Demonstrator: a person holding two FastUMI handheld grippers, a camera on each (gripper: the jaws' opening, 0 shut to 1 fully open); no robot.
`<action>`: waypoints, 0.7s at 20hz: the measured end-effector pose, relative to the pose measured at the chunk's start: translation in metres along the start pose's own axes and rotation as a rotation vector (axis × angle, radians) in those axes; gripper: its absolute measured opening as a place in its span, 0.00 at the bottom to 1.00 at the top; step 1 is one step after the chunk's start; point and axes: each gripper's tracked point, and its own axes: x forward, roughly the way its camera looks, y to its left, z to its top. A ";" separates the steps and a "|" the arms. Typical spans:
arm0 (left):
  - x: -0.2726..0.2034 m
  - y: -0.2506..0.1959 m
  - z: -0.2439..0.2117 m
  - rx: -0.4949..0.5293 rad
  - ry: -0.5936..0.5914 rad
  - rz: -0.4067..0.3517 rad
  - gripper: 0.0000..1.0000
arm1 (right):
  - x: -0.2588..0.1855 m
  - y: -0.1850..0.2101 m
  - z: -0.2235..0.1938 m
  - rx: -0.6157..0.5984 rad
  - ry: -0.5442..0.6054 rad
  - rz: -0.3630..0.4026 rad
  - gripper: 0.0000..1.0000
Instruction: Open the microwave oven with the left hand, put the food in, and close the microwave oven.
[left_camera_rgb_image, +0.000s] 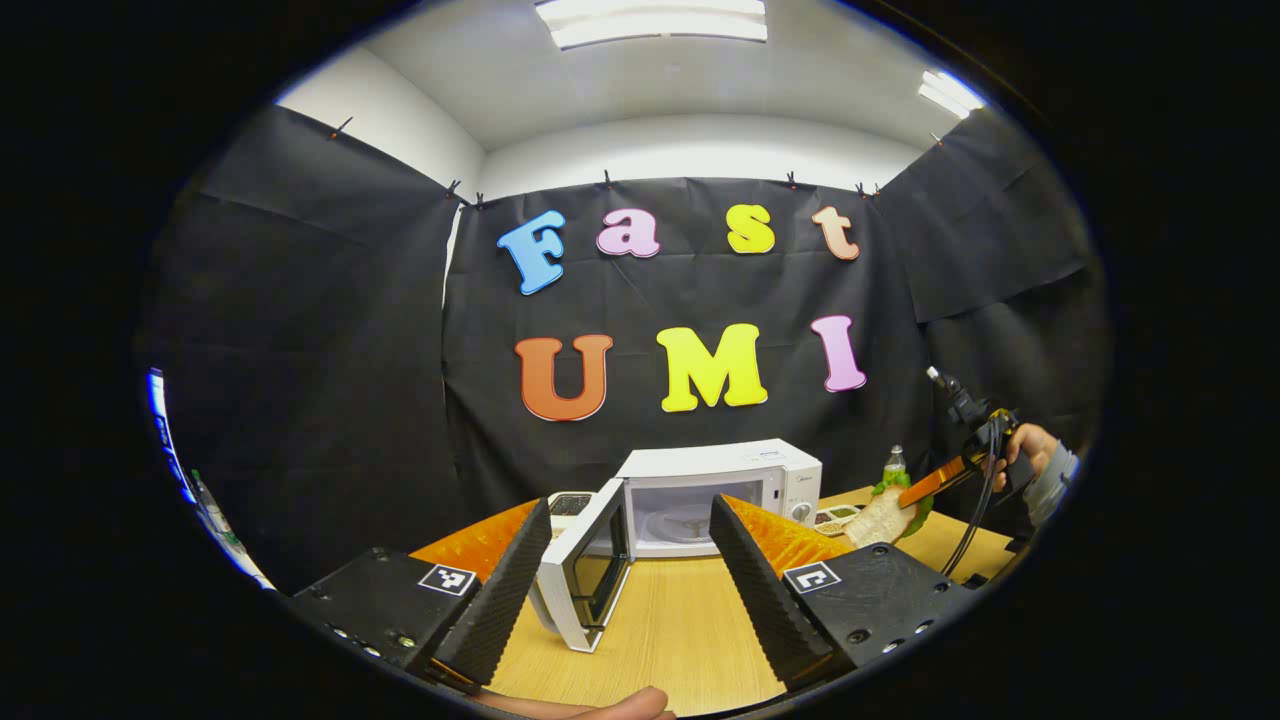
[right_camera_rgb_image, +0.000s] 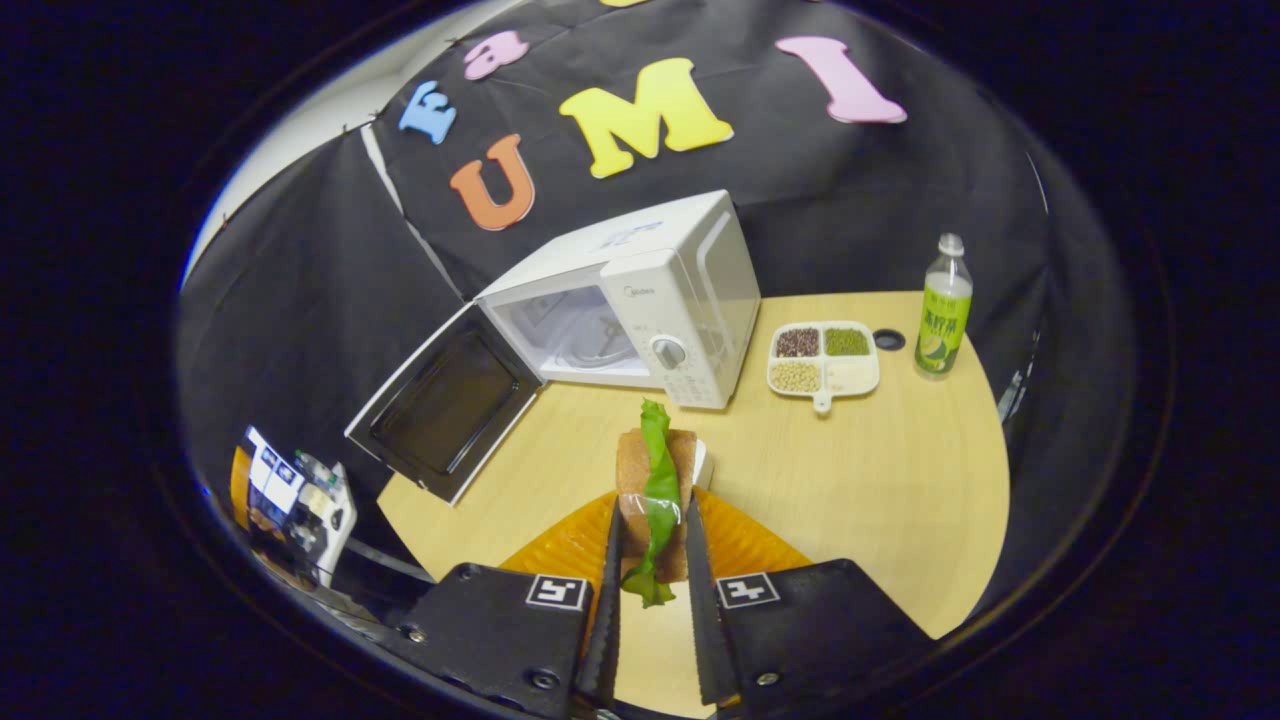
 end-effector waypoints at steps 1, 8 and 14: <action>-0.003 0.003 -0.003 0.026 0.001 0.019 0.96 | -0.005 0.005 0.001 -0.056 -0.024 -0.038 0.34; -0.022 -0.015 0.007 -0.009 -0.047 -0.030 0.96 | -0.019 0.082 0.003 -0.286 -0.125 -0.138 0.34; -0.022 -0.012 0.014 -0.003 -0.091 -0.057 0.96 | 0.016 0.139 0.011 -0.291 -0.175 -0.113 0.34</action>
